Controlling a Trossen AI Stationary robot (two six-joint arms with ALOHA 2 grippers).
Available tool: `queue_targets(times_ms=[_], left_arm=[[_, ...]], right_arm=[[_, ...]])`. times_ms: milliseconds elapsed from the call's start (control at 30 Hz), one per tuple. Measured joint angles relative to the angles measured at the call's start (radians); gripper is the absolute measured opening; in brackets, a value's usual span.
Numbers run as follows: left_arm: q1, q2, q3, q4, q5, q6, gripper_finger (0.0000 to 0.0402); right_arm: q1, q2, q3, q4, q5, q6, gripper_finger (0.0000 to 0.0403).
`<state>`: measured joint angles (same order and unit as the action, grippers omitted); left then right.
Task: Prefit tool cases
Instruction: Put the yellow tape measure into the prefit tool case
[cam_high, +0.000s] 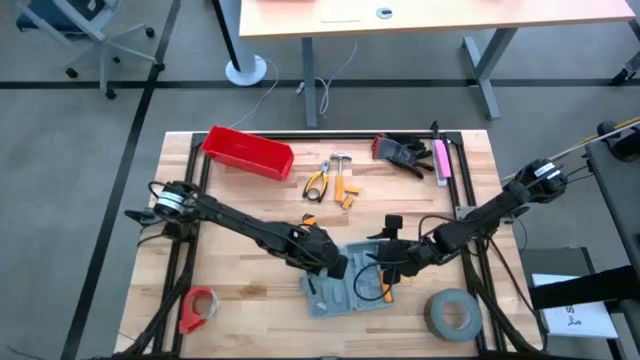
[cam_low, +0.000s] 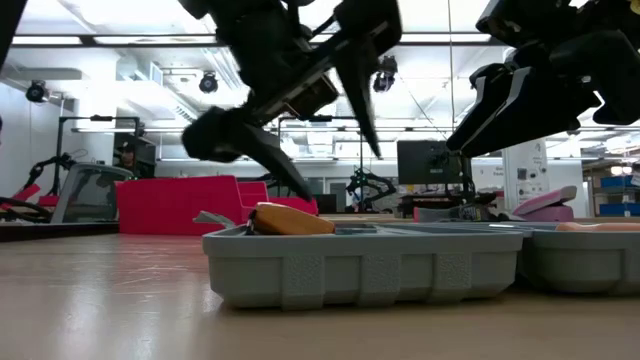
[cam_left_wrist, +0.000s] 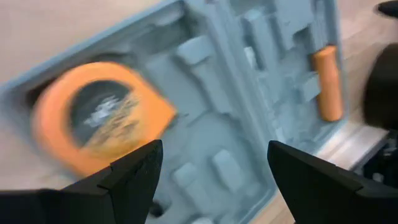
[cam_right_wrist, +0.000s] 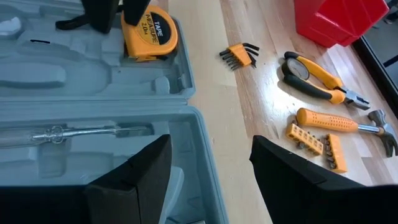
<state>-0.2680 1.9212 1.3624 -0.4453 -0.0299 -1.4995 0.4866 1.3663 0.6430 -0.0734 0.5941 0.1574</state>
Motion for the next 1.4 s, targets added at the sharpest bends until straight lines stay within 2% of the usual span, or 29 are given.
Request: queue_targets(times_ms=[133,367,667,833,1133,1400], left_arm=[[0.000,-0.023,0.000,-0.077,0.007,0.006,0.0297],[0.000,-0.022,0.000,-0.106,0.005,0.037,0.0297],[0.003,-0.020,0.000,-0.200,-0.065,0.150,0.0297],[0.010,-0.020,0.000,-0.194,-0.084,0.164,0.0298],[0.010,-0.040,0.000,-0.139,-0.010,0.143,0.0298],[0.012,-0.041,0.000,-0.172,-0.008,0.274,0.0297]], right_arm=[[0.000,0.000,0.000,0.000,0.000,0.000,0.0199],[0.000,0.000,0.000,0.003,0.000,0.000,0.0199],[0.000,0.000,0.000,0.004,-0.001,0.000,0.0199],[0.000,0.000,0.000,0.004,-0.001,0.001,0.0199],[0.000,-0.001,0.000,0.003,-0.002,0.006,0.0199],[0.000,-0.005,0.000,-0.012,-0.001,-0.020,0.0199]])
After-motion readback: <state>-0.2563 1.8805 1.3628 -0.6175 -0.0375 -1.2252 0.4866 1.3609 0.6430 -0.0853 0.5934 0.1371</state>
